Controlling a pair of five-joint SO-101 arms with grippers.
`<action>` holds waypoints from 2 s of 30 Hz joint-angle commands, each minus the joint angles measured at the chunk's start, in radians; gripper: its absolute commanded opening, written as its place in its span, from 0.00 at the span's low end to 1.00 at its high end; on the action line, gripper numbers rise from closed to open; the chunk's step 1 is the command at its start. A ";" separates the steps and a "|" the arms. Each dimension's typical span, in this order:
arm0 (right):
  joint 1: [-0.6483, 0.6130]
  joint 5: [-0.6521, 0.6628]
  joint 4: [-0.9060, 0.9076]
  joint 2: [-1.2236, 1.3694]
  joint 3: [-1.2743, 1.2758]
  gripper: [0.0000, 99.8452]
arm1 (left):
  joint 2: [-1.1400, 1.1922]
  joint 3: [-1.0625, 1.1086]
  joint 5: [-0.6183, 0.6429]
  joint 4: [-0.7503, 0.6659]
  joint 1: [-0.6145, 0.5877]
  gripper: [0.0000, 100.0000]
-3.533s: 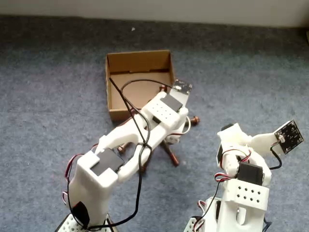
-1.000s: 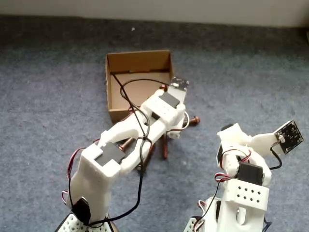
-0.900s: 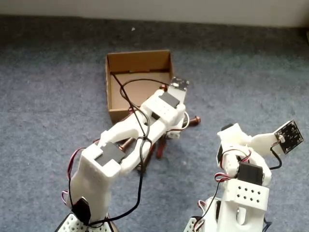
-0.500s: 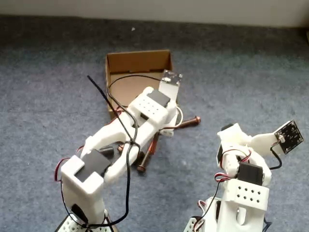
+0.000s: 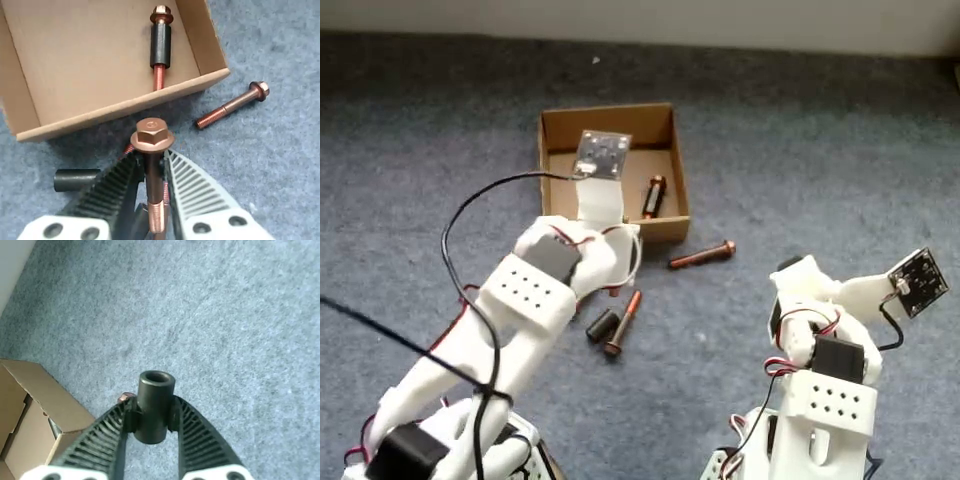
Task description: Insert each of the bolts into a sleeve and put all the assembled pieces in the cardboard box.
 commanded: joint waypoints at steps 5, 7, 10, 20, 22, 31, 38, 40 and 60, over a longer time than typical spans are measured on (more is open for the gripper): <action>-0.147 0.130 0.041 -0.088 -0.013 0.01 | -0.308 0.162 -0.107 -0.130 -0.045 0.00; -0.183 0.155 0.041 -0.170 -0.010 0.01 | -0.357 0.209 -0.141 -0.163 -0.047 0.00; -0.246 0.186 0.039 -0.329 0.008 0.01 | -0.410 0.283 -0.163 -0.222 -0.047 0.00; -0.544 0.473 -0.111 -0.699 0.285 0.01 | -0.599 0.440 -0.164 -0.364 -0.125 0.00; -0.593 0.502 -0.140 -0.680 0.329 0.01 | -0.648 0.461 -0.164 -0.373 -0.134 0.00; -0.816 0.718 -0.234 -0.696 0.404 0.01 | -0.871 0.608 -0.164 -0.457 -0.134 0.00; -0.935 0.730 -0.251 -0.696 0.466 0.01 | -1.081 0.748 -0.164 -0.549 -0.134 0.00; -0.941 0.732 -0.300 -0.696 0.504 0.01 | -1.145 0.773 -0.164 -0.549 -0.134 0.00; -0.940 0.733 -0.512 -0.696 0.636 0.01 | -1.336 0.664 -0.127 -0.483 -0.061 0.01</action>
